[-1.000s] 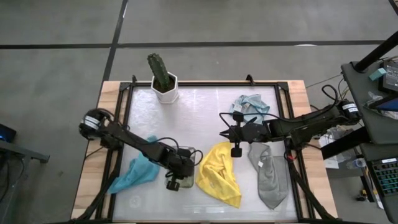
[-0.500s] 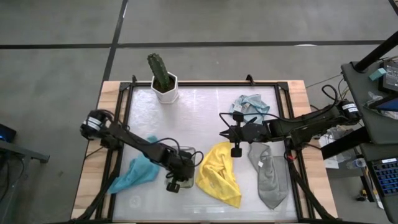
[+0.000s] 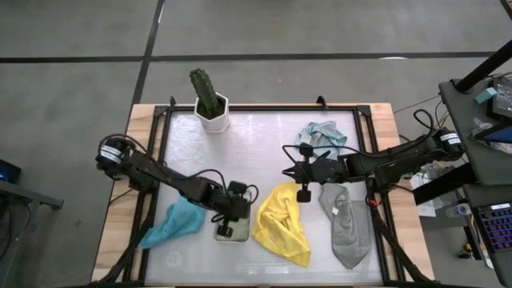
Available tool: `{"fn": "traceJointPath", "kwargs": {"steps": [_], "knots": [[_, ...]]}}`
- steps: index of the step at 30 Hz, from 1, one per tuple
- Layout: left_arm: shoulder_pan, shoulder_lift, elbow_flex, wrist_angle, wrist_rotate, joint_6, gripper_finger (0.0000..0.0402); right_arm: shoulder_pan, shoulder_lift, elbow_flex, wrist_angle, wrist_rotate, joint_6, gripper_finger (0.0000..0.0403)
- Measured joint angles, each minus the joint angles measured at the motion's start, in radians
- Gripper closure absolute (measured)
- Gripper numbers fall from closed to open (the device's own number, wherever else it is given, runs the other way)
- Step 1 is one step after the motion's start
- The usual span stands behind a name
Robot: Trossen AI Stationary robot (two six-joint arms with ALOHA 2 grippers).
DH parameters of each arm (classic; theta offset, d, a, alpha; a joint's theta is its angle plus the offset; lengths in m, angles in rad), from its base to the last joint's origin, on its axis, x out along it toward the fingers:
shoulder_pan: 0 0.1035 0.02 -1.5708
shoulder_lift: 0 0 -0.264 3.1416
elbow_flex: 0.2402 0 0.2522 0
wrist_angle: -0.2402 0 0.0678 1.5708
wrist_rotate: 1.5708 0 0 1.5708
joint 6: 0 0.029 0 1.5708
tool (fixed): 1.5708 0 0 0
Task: Fold microfiber towels
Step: Put the green microfiber towel into the bin
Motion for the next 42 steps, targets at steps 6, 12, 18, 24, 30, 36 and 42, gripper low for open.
{"fn": "traceJointPath", "kwargs": {"steps": [6, 12, 18, 24, 30, 36, 42], "knots": [[0.031, 0.031, -0.021, -0.001, -0.105, 0.035, 0.0399, 0.000, 0.000, -0.002, 0.004, 0.000, -0.001, 0.0394], [0.047, 0.101, -0.053, 0.038, -0.114, 0.034, 0.0399, 0.000, 0.000, -0.002, 0.004, 0.000, -0.006, 0.0394], [0.047, 0.089, -0.053, 0.042, -0.157, 0.035, 0.0399, 0.000, 0.000, -0.002, 0.004, 0.000, -0.007, 0.0394], [0.042, 0.001, -0.043, 0.044, -0.098, 0.034, 0.0399, 0.000, 0.000, -0.004, 0.004, 0.000, -0.008, 0.0394], [0.031, -0.026, -0.047, 0.044, 0.185, -0.019, 0.0399, 0.000, 0.000, -0.006, 0.004, 0.000, -0.008, 0.0394], [-0.013, -0.023, -0.066, 0.083, 0.236, -0.019, 0.0399, 0.000, 0.000, -0.009, 0.005, 0.001, -0.008, 0.0394], [-0.020, 0.008, -0.079, 0.195, 0.234, -0.019, 0.0401, 0.000, 0.000, -0.010, 0.023, 0.001, -0.010, 0.0394]]}}
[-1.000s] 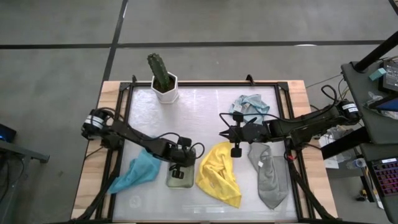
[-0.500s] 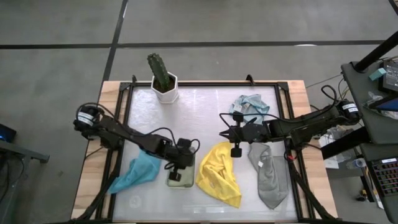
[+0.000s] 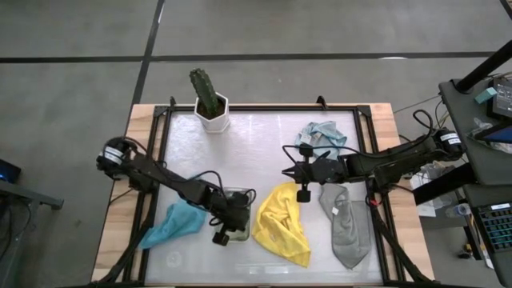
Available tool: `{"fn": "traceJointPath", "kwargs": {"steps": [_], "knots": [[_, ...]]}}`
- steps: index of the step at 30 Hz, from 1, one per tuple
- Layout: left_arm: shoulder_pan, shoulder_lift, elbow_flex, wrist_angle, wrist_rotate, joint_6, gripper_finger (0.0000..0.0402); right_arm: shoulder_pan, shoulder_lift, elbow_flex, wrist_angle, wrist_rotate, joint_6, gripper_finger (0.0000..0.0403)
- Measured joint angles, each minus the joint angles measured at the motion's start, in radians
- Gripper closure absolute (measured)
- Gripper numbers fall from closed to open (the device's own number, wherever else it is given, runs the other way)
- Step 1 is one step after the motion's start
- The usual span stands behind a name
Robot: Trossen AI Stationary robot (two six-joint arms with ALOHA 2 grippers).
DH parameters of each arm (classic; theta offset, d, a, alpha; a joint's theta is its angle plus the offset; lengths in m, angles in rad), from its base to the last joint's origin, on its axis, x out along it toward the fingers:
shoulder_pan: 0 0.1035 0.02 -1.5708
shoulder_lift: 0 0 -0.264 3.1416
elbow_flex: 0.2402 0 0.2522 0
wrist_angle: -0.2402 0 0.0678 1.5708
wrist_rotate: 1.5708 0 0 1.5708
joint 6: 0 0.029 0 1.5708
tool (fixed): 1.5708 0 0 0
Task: Fold microfiber towels
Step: Put the green microfiber towel into the bin
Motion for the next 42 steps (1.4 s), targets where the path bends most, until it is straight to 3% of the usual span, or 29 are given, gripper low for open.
{"fn": "traceJointPath", "kwargs": {"steps": [14, 20, 26, 30, 36, 42], "knots": [[0.009, 0.116, 0.002, 0.025, -0.015, 0.000, 0.0401, 0.000, 0.000, -0.004, 0.000, 0.000, 0.001, 0.0394], [0.013, 0.027, 0.035, -0.087, -0.038, 0.009, 0.0402, 0.000, 0.000, -0.004, 0.000, 0.000, 0.001, 0.0394], [0.014, -0.083, 0.018, -0.250, -0.165, 0.007, 0.0402, 0.000, 0.000, -0.004, 0.001, 0.000, 0.000, 0.0394], [0.013, -0.089, -0.027, -0.239, -0.182, 0.004, 0.0402, 0.000, 0.000, -0.004, 0.004, 0.000, 0.000, 0.0394], [0.018, -0.028, -0.121, -0.064, -0.188, 0.002, 0.0402, 0.000, 0.000, -0.004, 0.007, 0.000, -0.001, 0.0394], [0.020, -0.005, -0.112, -0.056, -0.212, 0.002, 0.0401, 0.000, 0.000, -0.007, 0.025, 0.000, -0.007, 0.0394]]}}
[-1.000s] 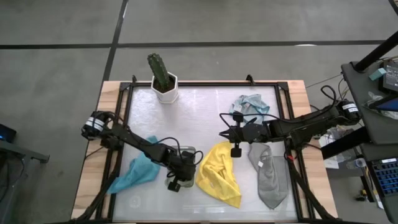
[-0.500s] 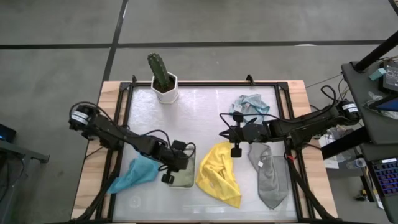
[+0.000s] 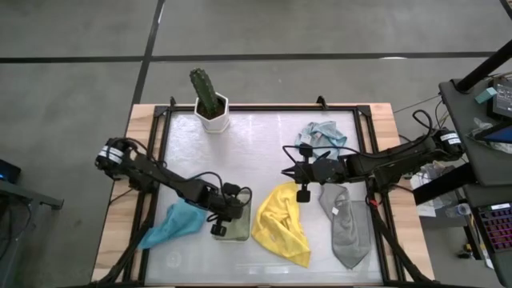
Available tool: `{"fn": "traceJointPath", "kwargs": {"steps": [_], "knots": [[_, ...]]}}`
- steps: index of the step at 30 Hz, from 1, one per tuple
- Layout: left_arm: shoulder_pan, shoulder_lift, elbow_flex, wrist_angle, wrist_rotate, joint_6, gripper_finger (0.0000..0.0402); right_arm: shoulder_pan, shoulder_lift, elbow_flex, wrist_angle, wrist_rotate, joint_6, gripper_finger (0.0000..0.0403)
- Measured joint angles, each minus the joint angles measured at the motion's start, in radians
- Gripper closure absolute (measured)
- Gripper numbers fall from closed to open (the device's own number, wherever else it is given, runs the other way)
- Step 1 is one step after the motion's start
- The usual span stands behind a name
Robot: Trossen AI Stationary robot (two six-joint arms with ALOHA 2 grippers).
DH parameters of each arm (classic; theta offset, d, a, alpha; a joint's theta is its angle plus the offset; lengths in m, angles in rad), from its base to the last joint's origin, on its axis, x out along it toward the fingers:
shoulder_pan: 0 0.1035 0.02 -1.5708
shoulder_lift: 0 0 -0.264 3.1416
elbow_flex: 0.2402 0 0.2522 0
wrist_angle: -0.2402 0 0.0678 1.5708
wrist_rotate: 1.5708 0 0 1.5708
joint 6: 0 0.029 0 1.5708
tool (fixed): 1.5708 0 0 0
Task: Fold microfiber towels
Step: Put the green microfiber towel into the bin
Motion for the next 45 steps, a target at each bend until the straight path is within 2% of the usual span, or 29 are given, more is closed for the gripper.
{"fn": "traceJointPath", "kwargs": {"steps": [4, 10, 19, 23, 27, 30, 33, 39, 45], "knots": [[0.002, -0.050, 0.032, -0.068, -0.012, 0.021, 0.0401, 0.000, 0.000, 0.000, 0.000, 0.000, 0.000, 0.0394], [0.011, -0.108, 0.034, -0.190, -0.184, 0.032, 0.0401, 0.000, 0.000, 0.000, -0.001, 0.000, 0.000, 0.0394], [0.026, -0.047, -0.040, -0.036, -0.200, 0.028, 0.0401, 0.000, 0.000, -0.002, 0.000, 0.000, -0.001, 0.0394], [0.026, -0.042, -0.021, -0.047, -0.249, 0.026, 0.0401, 0.000, 0.000, -0.003, 0.001, 0.000, -0.001, 0.0394], [0.024, -0.093, 0.017, -0.126, -0.248, 0.024, 0.0401, 0.000, 0.000, -0.003, 0.001, 0.000, -0.001, 0.0394], [0.021, -0.136, 0.025, -0.216, -0.196, -0.001, 0.0401, 0.000, 0.000, -0.003, 0.000, 0.000, -0.001, 0.0394], [0.021, -0.162, 0.013, -0.237, -0.155, -0.027, 0.0401, 0.000, 0.000, -0.003, -0.003, 0.000, -0.001, 0.0394], [0.021, -0.153, -0.038, -0.148, -0.147, -0.029, 0.0401, 0.000, 0.000, -0.003, -0.004, 0.000, -0.008, 0.0394], [0.025, -0.069, -0.053, -0.080, -0.147, -0.028, 0.0401, 0.000, 0.000, -0.003, -0.003, 0.000, -0.008, 0.0394]]}}
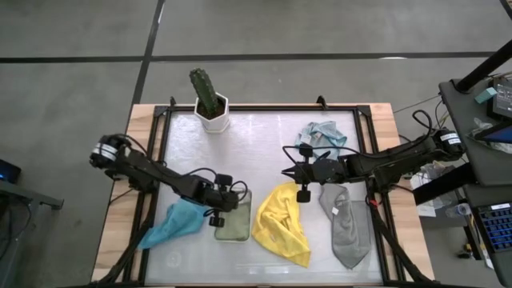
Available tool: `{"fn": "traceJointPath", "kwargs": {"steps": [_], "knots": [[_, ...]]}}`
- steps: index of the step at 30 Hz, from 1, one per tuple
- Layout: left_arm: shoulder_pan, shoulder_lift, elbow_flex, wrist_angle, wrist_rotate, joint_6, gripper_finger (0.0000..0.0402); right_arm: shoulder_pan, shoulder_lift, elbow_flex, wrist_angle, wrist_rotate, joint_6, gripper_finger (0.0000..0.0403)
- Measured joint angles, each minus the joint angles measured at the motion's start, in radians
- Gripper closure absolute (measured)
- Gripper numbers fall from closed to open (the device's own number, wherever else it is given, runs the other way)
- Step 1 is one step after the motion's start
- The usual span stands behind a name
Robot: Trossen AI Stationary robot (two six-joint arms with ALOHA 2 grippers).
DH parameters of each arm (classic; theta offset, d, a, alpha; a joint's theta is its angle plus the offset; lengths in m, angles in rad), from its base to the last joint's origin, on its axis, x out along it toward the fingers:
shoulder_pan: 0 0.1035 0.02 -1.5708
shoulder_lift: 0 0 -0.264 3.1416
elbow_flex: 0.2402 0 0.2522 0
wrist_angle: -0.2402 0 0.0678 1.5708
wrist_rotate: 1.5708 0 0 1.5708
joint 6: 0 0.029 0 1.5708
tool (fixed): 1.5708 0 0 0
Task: Fold microfiber towels
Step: Put the green microfiber towel into the bin, then fold the yellow microfiber towel
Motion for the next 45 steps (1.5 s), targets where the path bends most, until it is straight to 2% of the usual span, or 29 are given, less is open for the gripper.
{"fn": "traceJointPath", "kwargs": {"steps": [5, 9, 15, 24, 32, 37, 45], "knots": [[0.001, 0.018, 0.010, 0.003, -0.003, 0.003, 0.0401, 0.000, 0.000, 0.000, 0.000, 0.000, 0.000, 0.0394], [0.003, -0.022, 0.040, -0.034, -0.007, 0.033, 0.0401, 0.000, 0.000, 0.000, 0.000, 0.000, 0.018, 0.0394], [0.018, -0.108, 0.092, -0.109, -0.009, 0.148, 0.0402, 0.000, 0.000, -0.001, -0.013, -0.002, 0.131, 0.0387], [0.097, -0.293, 0.094, -0.045, -0.006, 0.393, 0.0402, -0.045, 0.000, -0.001, -0.182, -0.149, 0.238, 0.0299], [0.187, -0.351, 0.088, 0.017, 0.001, 0.521, 0.0402, -0.134, 0.068, -0.053, -0.203, -0.306, 0.253, 0.0226], [0.188, -0.345, 0.087, 0.037, 0.008, 0.532, 0.0402, -0.152, 0.159, -0.106, -0.172, -0.342, 0.227, 0.0205], [0.189, -0.334, 0.086, 0.099, 0.007, 0.527, 0.0402, -0.192, 0.302, -0.117, -0.114, -0.347, 0.241, 0.0203]]}}
